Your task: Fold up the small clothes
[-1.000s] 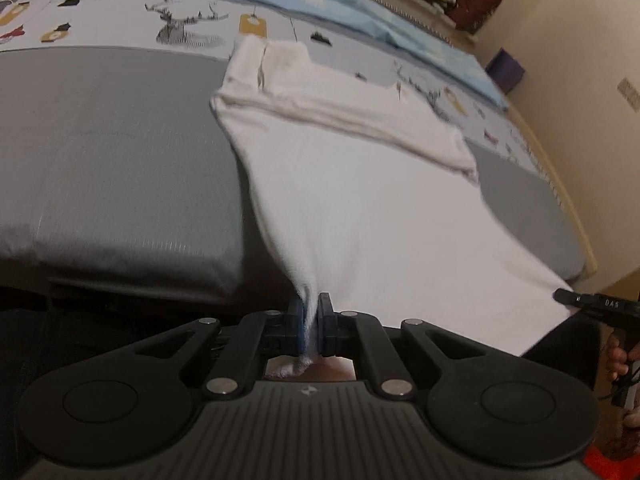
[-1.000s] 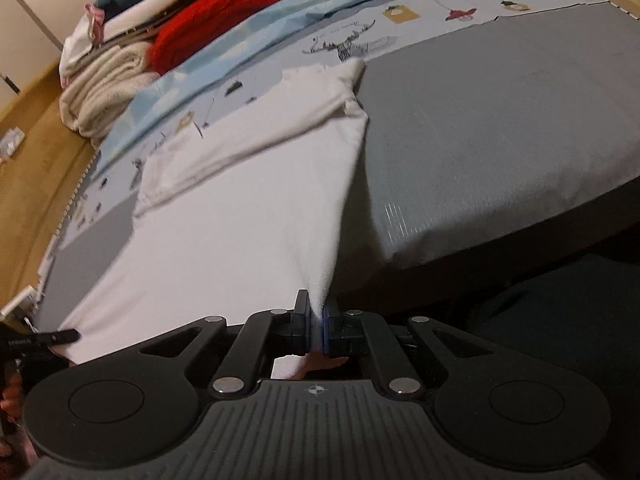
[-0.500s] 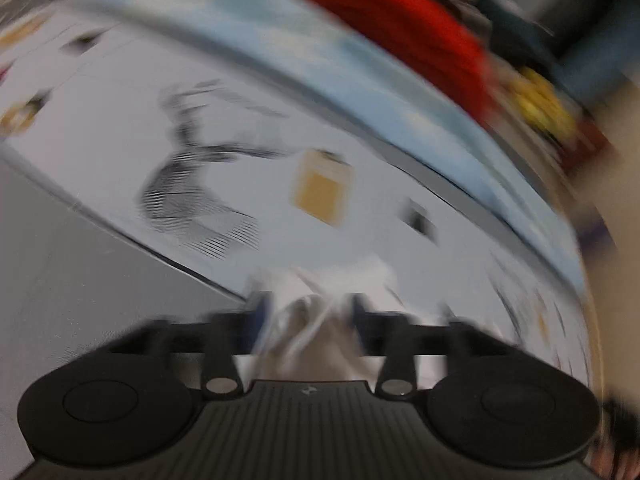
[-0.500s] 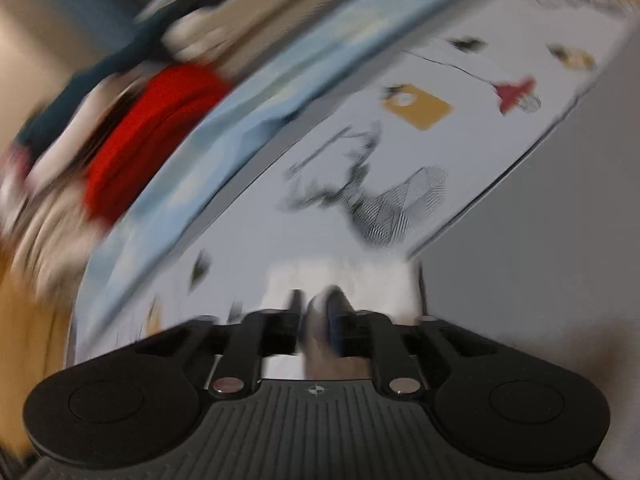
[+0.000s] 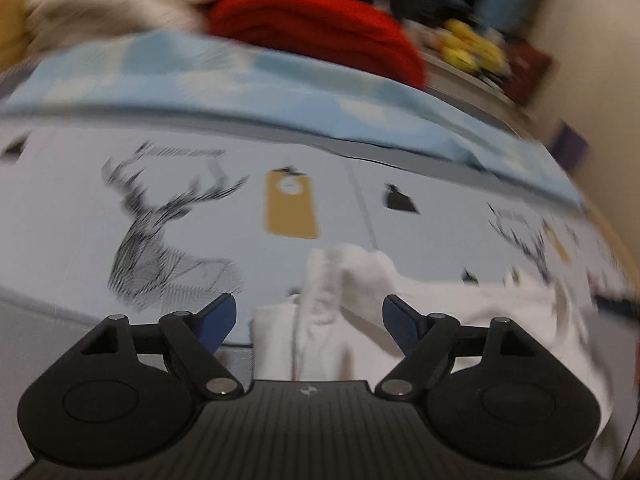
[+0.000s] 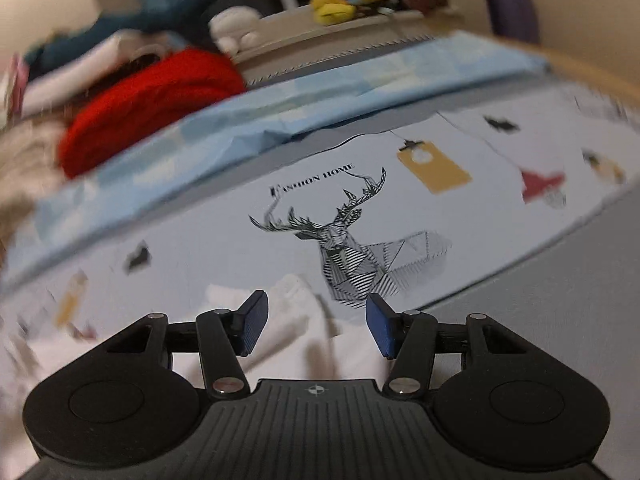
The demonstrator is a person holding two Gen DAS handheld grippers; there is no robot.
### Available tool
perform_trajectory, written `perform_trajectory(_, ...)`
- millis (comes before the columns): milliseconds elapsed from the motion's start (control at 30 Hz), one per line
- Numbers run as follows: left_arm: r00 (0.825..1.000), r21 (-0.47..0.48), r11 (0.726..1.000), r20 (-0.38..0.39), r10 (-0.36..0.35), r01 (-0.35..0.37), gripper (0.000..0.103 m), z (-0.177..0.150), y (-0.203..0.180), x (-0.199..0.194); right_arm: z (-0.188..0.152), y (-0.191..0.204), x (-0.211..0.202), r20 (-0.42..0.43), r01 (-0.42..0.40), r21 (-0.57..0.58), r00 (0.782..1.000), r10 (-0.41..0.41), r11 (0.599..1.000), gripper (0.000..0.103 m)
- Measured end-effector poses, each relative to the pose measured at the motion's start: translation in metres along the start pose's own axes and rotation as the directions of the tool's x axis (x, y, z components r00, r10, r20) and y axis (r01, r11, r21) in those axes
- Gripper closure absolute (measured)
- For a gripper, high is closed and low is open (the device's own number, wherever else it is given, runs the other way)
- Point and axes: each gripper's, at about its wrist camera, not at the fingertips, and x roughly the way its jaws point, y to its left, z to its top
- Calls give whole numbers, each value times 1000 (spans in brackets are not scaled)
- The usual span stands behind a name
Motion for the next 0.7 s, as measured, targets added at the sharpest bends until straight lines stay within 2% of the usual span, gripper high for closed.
perform_trajectory(67,1000,96,995,-1,-5,5,18,-7,-11,10,-2,1,15,-18,-6,-58,1000,5,998,47)
perform_trajectory(133,1000,144,989,-22,-20,23,19,-11,-18,21,-6,3,25,-35,-16,-74,999,13,997,47)
perform_trajectory(233,998,134,989,-39,-51,56,19,-11,-26,37,-13,13,37,-35,-18,-77,999,16,997,47)
perform_trajectory(333,999,110,993,-15,-50,52,22,-7,-30,48,-24,27,47,-9,9,-88,1000,-10,996,46)
perform_trajectory(367,999,98,994,-3,-54,54,28,-6,-31,50,-27,31,49,-4,3,-98,1000,-3,995,48)
perform_trajectory(433,997,76,995,6,-71,71,84,-1,-31,51,-30,39,53,8,-2,-131,1000,3,991,80)
perform_trajectory(467,997,53,996,1,-73,73,92,3,-30,51,-29,42,53,7,8,-139,1000,-7,990,93)
perform_trajectory(533,998,32,998,25,-55,54,93,6,-29,49,-23,39,45,30,7,-87,1000,-4,996,94)
perform_trajectory(600,999,6,1000,43,-4,4,93,10,-25,47,-12,30,33,39,-26,-9,999,27,1000,94)
perform_trajectory(700,998,-107,993,46,52,-47,93,15,-8,52,3,7,22,35,-45,155,999,40,987,94)
